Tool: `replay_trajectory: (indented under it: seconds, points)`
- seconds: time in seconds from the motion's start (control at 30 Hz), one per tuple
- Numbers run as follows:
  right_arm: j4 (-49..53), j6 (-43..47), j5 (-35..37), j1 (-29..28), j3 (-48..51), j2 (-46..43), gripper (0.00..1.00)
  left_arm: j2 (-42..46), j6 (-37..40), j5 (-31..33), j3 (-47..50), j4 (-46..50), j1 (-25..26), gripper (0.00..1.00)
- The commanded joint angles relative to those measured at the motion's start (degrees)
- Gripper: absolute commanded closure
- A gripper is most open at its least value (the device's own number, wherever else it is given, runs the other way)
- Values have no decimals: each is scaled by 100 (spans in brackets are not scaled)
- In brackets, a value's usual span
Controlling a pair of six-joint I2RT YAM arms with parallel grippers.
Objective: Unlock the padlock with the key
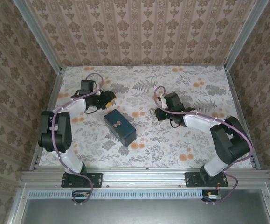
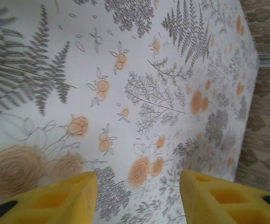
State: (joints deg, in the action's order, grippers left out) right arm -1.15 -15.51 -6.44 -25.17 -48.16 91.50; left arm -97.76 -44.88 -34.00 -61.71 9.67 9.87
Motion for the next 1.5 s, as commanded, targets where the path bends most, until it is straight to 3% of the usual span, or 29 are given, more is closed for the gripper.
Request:
replay_trajectory:
  seconds: [0.0,0.13,0.27,0.53,0.57,0.6,0.93,1.2,1.33,1.47]
  points:
    - [-321,-164,344,80,130,99,94,505,551,802,-64,838,-39,48]
    - [-6,194,297,135,-18,53,71,679,517,755,5,915,-237,47]
    - [240,621,-215,-37,-259,-352,48,692,489,737,10,896,-294,48]
    - [464,938,-229,-1658,-806,-531,31,678,405,737,135,773,-413,48]
    - [414,905,-134,-1792,-841,-519,24,696,393,736,158,773,-423,47]
    - [332,876,-54,-1954,-856,-503,1,714,393,728,176,760,-419,48]
    - [211,744,-210,-2615,-1194,-28,0,837,393,728,308,729,-439,48]
    - [648,953,443,-2953,-1635,581,0,838,439,669,340,687,-444,47]
    - [927,855,732,-3005,-1843,819,12,859,455,697,341,707,-450,47]
    - [365,373,383,-2834,-1530,686,25,907,454,702,358,719,-454,48]
